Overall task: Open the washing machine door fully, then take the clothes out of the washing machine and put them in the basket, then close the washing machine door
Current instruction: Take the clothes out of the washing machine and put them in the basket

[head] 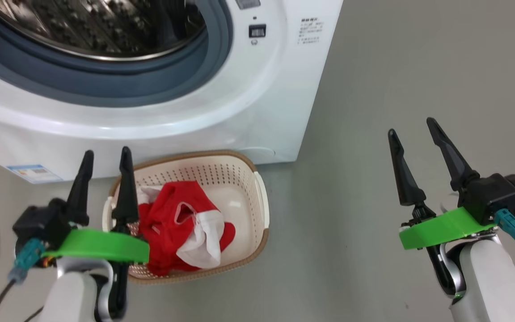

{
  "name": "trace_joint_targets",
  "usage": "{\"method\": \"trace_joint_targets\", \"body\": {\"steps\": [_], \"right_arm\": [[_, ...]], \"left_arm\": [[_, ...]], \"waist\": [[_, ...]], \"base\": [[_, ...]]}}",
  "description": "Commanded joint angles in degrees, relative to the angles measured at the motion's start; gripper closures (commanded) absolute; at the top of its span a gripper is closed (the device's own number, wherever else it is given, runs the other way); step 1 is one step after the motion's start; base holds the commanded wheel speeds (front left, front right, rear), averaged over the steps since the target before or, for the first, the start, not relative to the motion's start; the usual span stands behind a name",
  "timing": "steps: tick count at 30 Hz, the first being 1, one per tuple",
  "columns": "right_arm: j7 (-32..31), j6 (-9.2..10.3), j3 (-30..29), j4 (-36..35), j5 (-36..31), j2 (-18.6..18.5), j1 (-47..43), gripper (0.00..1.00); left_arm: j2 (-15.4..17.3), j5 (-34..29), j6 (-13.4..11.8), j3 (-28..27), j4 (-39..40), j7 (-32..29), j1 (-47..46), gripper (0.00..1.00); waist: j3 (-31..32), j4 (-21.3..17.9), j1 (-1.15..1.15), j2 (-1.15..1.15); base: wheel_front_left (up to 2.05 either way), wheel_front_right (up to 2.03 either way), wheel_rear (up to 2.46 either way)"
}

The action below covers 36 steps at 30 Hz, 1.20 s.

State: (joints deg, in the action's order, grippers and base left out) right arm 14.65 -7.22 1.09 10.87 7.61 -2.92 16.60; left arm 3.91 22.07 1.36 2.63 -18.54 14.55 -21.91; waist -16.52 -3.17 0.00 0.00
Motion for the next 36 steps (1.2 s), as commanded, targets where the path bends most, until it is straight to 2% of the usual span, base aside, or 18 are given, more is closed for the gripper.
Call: {"method": "trace_joint_targets", "body": {"steps": [1, 8, 19, 27, 36], "right_arm": [[0.35, -0.26, 0.82, -1.12, 0.03, 0.04, -0.7, 0.0], [0.35, -0.26, -0.38, -0.88, -0.33, 0.04, -2.48, 0.0], [0.35, -0.26, -0.14, -0.46, -0.7, 0.04, -7.07, 0.0], [0.35, -0.26, 0.41, -1.1, -2.58, 0.04, -9.51, 0.0], [0.35, -0.26, 0.34, -2.33, -2.5, 0.04, -10.47, 0.0]], "left_arm": [[0.74, -1.16, -0.6, -2.08, 3.29, 0.44, 2.0, 0.0], [0.2, -4.35, -2.46, -2.72, 10.46, 0.44, 8.26, 0.0], [1.07, -5.55, -4.83, -3.53, 13.0, -0.65, 17.91, 0.0], [1.61, -5.21, -6.16, -4.42, 14.85, -2.12, 22.42, 0.0], [2.09, -5.21, -7.19, -4.72, 16.62, -2.6, 24.06, 0.0]], "waist": [[2.57, 0.52, 0.0, 0.0], [6.33, 0.7, 0.0, 0.0], [13.42, 0.1, 0.0, 0.0], [15.82, -0.41, 0.0, 0.0], [15.43, -0.86, 0.0, 0.0]], "base": [[0.0, 0.0, 0.0], [0.0, 0.0, 0.0], [0.0, 0.0, 0.0], [0.0, 0.0, 0.0], [0.0, 0.0, 0.0]]}}
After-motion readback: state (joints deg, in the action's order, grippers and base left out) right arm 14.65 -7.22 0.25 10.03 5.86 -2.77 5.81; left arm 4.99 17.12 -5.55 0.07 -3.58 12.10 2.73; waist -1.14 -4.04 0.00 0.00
